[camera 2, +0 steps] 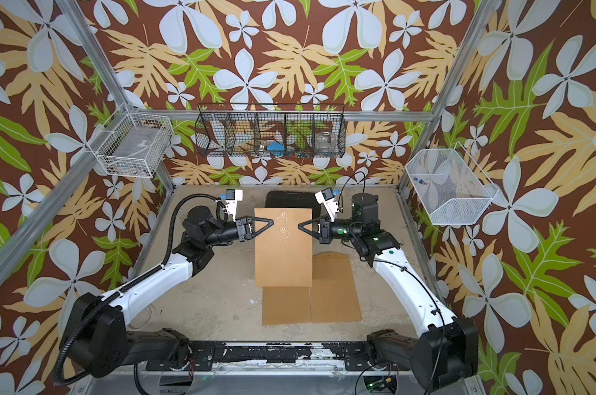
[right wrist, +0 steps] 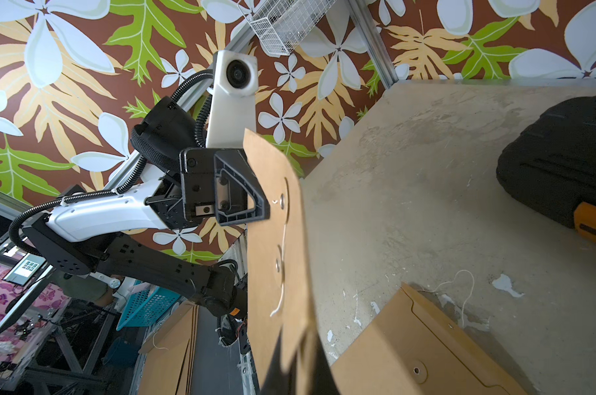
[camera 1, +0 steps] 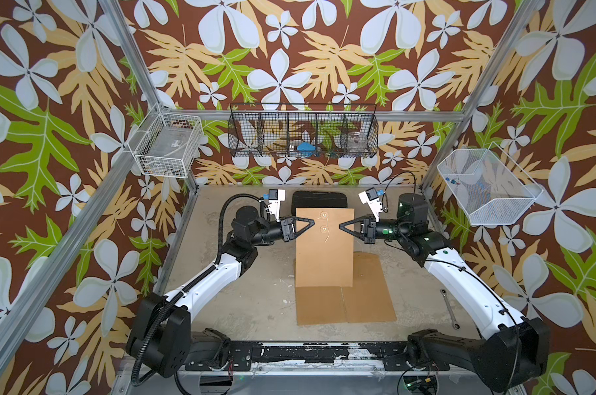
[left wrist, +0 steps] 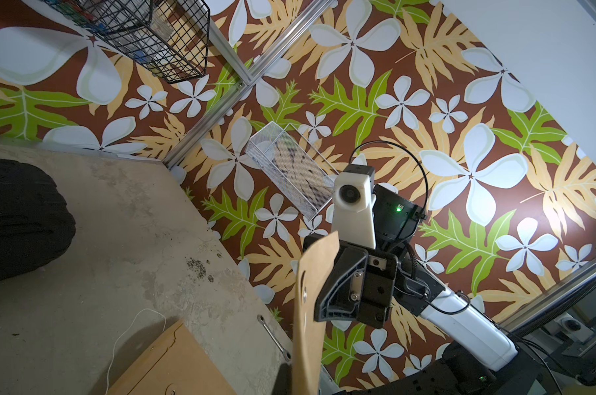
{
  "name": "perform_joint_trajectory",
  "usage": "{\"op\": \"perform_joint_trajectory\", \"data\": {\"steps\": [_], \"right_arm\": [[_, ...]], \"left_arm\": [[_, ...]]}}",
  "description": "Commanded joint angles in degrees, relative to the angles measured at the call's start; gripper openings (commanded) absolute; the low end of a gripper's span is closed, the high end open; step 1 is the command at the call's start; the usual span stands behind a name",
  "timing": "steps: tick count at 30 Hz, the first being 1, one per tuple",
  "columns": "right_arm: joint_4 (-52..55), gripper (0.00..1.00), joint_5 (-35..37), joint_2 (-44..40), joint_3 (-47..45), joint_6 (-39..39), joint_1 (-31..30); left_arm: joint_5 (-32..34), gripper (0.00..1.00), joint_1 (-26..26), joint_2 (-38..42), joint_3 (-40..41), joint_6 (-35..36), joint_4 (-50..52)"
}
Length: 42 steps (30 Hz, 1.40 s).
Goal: Open the file bag
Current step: Pick up the file bag from the center of the board, then open the file bag.
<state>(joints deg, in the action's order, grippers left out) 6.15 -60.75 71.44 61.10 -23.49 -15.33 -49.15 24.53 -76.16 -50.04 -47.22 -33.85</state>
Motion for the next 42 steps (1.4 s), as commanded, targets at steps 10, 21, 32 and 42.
{"op": "perform_joint_trajectory", "data": {"steps": [10, 21, 32, 42], "right_arm": [[10.9, 0.32, 13.7, -3.2, 1.9, 6.6, 0.9], [17.6, 0.37, 28.2, -8.7, 1.5, 5.5, 0.8], [16.2, 0.37, 33.3, -7.8, 2.3, 0.1, -7.4], [11.6, 0.31, 36.1, -3.4, 4.1, -4.2, -14.6]], "left_arm": [[9.8, 0.00, -0.1, 4.5, -2.0, 8.3, 8.2], [22.3, 0.00, -0.1, 9.0, -3.0, 14.0, 16.8], [31.1, 0.00, 0.5, 10.6, -1.5, 14.7, 18.0], [34.5, 0.00, 4.1, 10.6, -1.5, 15.7, 18.0]]}}
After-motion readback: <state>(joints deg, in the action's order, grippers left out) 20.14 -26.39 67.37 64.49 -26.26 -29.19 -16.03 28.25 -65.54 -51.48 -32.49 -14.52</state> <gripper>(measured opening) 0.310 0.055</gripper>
